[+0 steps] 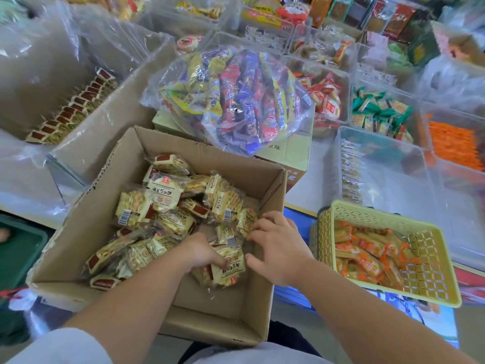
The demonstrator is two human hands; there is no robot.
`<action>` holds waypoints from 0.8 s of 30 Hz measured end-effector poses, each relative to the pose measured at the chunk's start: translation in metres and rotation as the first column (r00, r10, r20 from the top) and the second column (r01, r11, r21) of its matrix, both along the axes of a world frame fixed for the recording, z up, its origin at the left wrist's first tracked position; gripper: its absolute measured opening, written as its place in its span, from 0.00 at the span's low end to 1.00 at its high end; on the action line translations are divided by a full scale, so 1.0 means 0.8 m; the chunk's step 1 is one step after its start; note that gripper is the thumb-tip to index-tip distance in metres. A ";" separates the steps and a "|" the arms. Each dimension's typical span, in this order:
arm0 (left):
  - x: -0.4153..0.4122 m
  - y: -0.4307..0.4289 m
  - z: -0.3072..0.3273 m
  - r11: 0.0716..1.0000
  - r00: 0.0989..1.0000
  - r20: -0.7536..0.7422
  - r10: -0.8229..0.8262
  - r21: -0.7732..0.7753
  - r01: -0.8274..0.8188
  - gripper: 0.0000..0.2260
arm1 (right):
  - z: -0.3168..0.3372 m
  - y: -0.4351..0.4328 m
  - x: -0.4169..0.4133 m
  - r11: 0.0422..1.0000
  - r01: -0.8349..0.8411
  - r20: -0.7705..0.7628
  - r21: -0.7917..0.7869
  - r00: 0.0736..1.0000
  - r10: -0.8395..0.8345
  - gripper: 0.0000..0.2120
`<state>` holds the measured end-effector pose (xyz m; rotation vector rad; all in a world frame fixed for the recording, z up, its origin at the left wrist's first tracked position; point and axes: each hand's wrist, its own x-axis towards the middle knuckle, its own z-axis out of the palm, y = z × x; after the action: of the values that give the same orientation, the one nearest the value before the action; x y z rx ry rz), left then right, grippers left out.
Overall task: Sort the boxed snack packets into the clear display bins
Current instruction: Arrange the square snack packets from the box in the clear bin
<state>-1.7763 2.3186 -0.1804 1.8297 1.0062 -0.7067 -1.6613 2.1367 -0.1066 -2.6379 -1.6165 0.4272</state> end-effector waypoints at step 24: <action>0.028 -0.167 0.188 0.407 0.256 0.316 0.913 -0.707 -0.578 0.20 | 0.092 -0.085 0.114 0.748 -0.235 -0.197 0.621 0.876 0.439 0.27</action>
<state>-1.7543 2.1848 -0.0299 0.7685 0.9518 0.3801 -1.5698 2.0690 -0.0332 -1.7184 -1.7574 0.2931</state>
